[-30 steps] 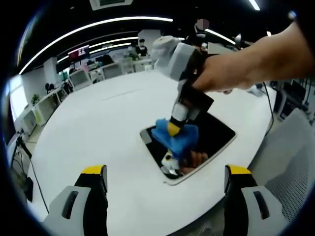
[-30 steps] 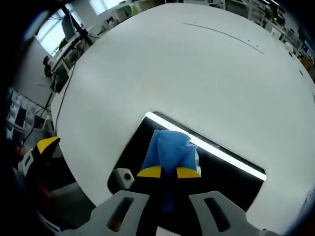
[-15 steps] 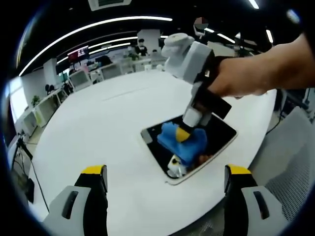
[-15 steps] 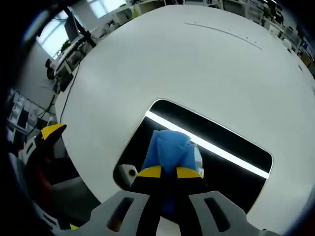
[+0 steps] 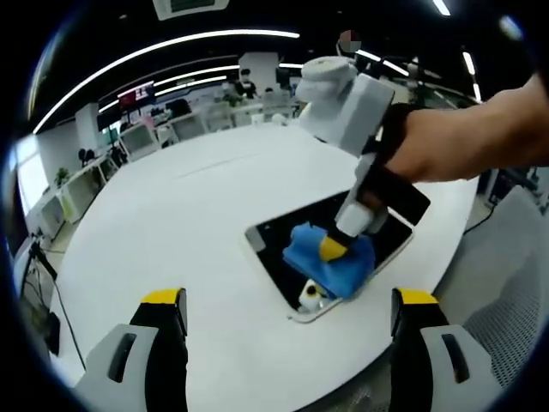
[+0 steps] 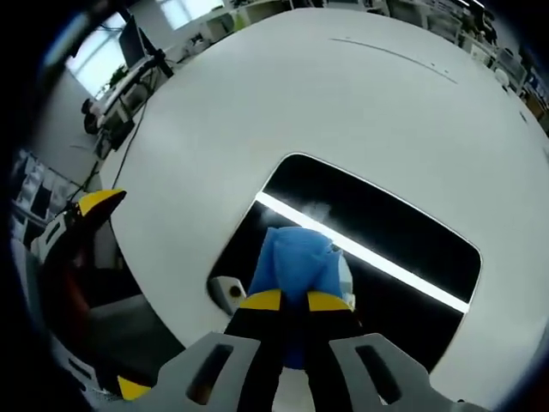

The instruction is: Wipe the mirror surface with the cleaning cloth until all visible marks leave the cleaned area.

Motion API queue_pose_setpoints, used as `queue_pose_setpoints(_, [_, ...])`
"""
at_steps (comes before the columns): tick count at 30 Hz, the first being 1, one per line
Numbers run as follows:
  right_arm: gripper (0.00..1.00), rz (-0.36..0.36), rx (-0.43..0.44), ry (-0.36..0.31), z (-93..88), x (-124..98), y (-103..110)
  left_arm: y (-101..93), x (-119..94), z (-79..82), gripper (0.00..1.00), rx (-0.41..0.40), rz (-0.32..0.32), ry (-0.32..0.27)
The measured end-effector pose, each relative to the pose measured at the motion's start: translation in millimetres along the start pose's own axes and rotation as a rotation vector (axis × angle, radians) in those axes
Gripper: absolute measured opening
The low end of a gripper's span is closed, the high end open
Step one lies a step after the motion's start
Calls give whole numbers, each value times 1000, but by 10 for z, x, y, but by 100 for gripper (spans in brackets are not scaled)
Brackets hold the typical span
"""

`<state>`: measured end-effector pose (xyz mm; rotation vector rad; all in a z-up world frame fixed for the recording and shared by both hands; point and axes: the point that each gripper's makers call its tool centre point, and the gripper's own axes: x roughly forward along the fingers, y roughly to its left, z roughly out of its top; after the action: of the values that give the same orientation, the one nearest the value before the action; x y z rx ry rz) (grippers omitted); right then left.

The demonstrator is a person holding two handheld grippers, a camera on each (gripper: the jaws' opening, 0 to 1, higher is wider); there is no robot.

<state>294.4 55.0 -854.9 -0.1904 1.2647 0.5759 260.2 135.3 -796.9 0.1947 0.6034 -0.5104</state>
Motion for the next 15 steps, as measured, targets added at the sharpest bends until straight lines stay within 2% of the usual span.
queue_pose_setpoints(12, [3, 13, 6, -8, -143, -26, 85, 0, 15, -5, 99, 8, 2, 5])
queue_pose_setpoints(15, [3, 22, -11, -5, -187, -30, 110, 11, 5, 15, 99, 31, 16, -5])
